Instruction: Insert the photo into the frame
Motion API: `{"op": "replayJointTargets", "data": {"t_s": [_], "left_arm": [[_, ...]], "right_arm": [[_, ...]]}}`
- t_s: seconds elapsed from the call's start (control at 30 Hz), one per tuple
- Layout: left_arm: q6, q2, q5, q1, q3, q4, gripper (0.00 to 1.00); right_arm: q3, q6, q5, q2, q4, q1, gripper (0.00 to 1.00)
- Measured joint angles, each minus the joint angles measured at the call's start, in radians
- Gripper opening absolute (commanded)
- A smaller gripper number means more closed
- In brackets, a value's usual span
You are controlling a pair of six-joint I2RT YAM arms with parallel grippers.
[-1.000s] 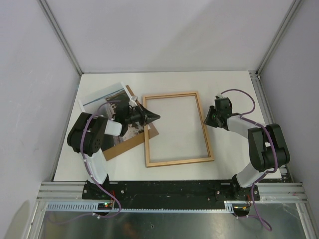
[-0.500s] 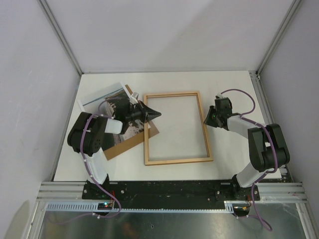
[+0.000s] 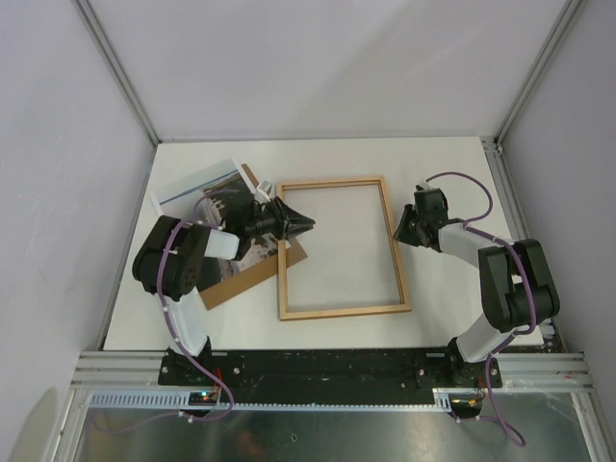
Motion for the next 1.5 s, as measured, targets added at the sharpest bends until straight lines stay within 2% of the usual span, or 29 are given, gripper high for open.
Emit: {"op": "replayJointTargets", "data": {"t_s": [0.37, 0.83, 1.5], "left_arm": [[0.043, 0.0, 0.004, 0.0, 0.002, -0.055, 0.53], [0.138, -0.003, -0.006, 0.003, 0.037, -0.191, 0.69], [0.399, -0.081, -0.159, 0.003, 0.145, -0.551, 0.75]], "right_arm": [[0.0, 0.0, 0.0, 0.0, 0.0, 0.003, 0.23], [0.0, 0.0, -0.019, 0.0, -0.002, 0.011, 0.23], [0.0, 0.0, -0.027, 0.0, -0.005, 0.014, 0.22]]}}
